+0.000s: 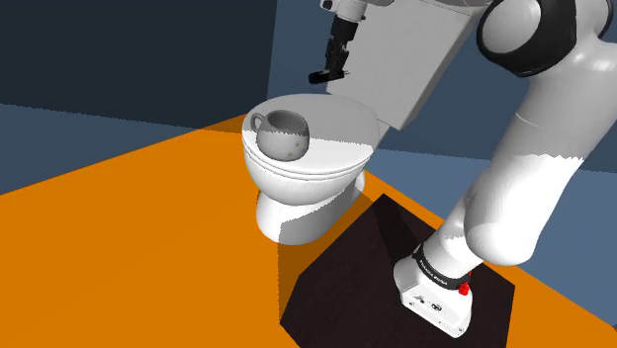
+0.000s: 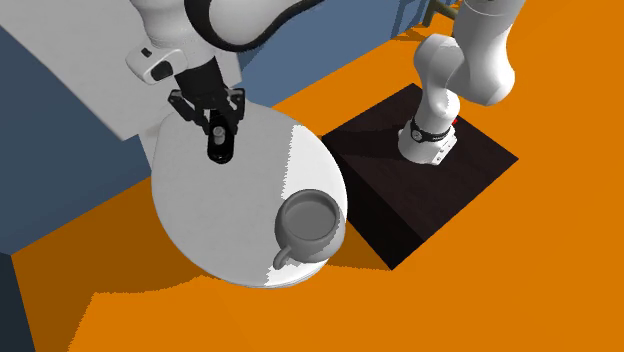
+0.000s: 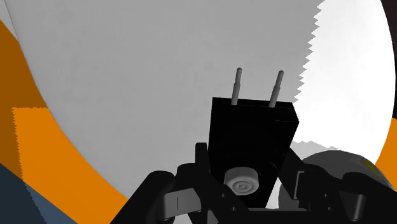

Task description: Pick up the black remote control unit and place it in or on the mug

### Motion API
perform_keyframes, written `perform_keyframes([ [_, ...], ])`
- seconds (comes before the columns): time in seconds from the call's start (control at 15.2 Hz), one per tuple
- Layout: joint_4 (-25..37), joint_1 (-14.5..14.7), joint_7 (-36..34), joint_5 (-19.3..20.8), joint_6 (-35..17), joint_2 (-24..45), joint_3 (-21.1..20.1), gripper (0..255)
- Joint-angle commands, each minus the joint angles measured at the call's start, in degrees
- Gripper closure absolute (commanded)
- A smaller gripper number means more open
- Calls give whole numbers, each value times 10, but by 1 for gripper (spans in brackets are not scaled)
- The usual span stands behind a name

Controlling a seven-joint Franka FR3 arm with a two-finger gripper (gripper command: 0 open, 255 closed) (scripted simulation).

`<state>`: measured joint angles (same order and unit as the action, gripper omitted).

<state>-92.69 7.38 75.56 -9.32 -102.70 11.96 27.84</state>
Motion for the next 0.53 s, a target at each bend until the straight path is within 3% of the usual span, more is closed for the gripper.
perform_keyframes([
  [0.0, -22, 20, -30, 11, -6, -22, -8, 255],
  [0.46, -100, 82, -133, 44, -32, -88, -47, 255],
])
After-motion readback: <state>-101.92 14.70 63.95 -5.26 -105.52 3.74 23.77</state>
